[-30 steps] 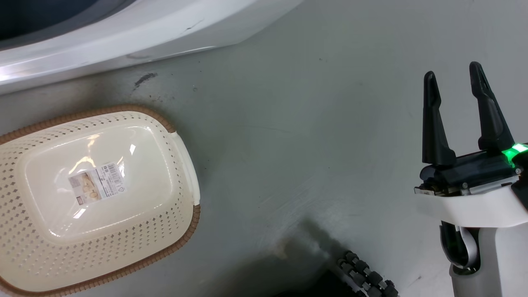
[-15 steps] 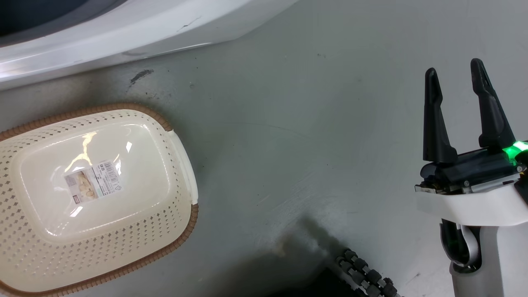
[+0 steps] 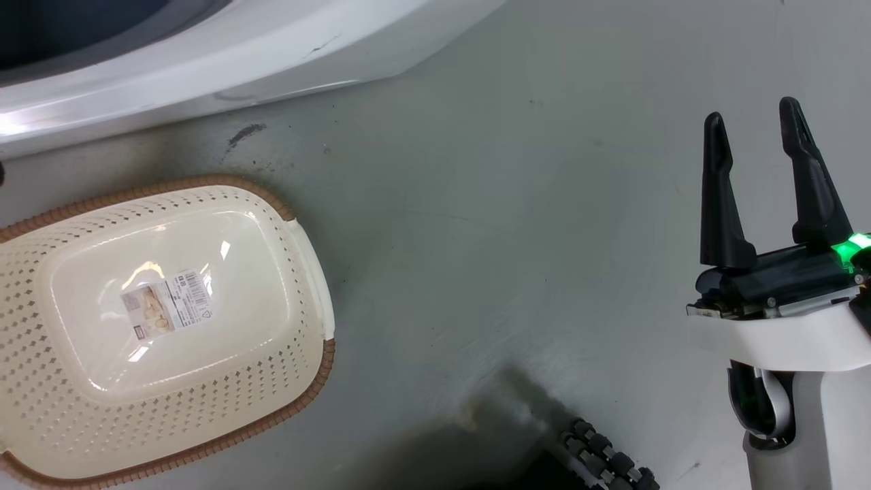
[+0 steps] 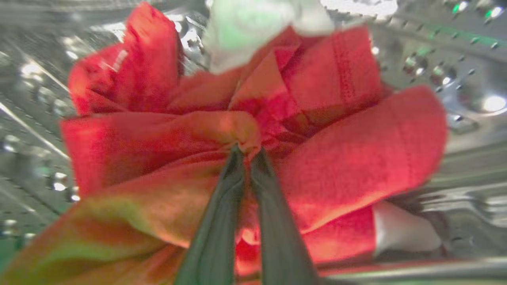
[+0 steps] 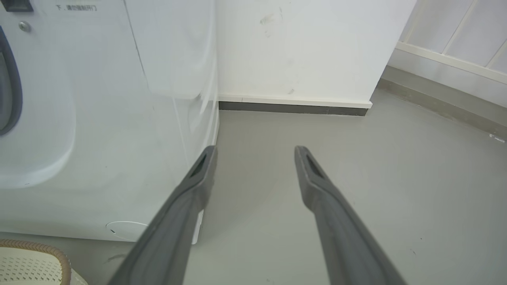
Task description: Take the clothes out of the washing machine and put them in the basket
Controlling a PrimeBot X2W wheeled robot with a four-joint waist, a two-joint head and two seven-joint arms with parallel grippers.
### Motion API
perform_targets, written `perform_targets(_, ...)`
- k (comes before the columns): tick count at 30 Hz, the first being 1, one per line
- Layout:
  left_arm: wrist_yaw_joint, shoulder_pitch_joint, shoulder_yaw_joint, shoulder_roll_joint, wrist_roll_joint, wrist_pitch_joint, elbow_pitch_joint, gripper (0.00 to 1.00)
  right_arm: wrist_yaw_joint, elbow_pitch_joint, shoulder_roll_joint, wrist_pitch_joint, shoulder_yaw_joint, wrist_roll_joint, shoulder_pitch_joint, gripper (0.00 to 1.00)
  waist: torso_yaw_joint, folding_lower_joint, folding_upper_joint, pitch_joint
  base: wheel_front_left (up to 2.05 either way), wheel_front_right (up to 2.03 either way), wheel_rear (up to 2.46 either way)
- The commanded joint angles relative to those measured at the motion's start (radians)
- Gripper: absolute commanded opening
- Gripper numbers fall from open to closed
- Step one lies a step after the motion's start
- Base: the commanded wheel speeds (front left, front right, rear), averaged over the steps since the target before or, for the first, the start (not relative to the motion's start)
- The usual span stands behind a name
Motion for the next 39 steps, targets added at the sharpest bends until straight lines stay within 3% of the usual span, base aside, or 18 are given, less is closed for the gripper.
perform_targets(1, -0.002, 0.018, -0.002, 0.004, -0.001, -0.016, -0.011, 0.0, -0.001, 0.001, 0.001, -0.002, 0.002, -0.002, -0.01, 1.0, 0.003, 0.0001, 0.0, -0.012, 0.0, 0.0, 0.0)
perform_targets(25, -0.017, 0.332, -0.041, -0.083, -0.119, -0.425, -0.037, 0.0, -0.001, 0.047, 0.001, -0.002, -0.007, -0.099, 0.069, 1.0, 0.122, 0.0001, 0.0, -0.299, 0.0, 0.0, 0.0)
perform_targets(39, -0.018, 0.62, -0.085, -0.148, -0.203, -0.671, -0.054, 0.0, -0.001, 0.077, 0.001, -0.002, -0.007, -0.154, 0.174, 1.0, 0.203, 0.0001, 0.0, -0.497, 0.0, 0.0, 0.0)
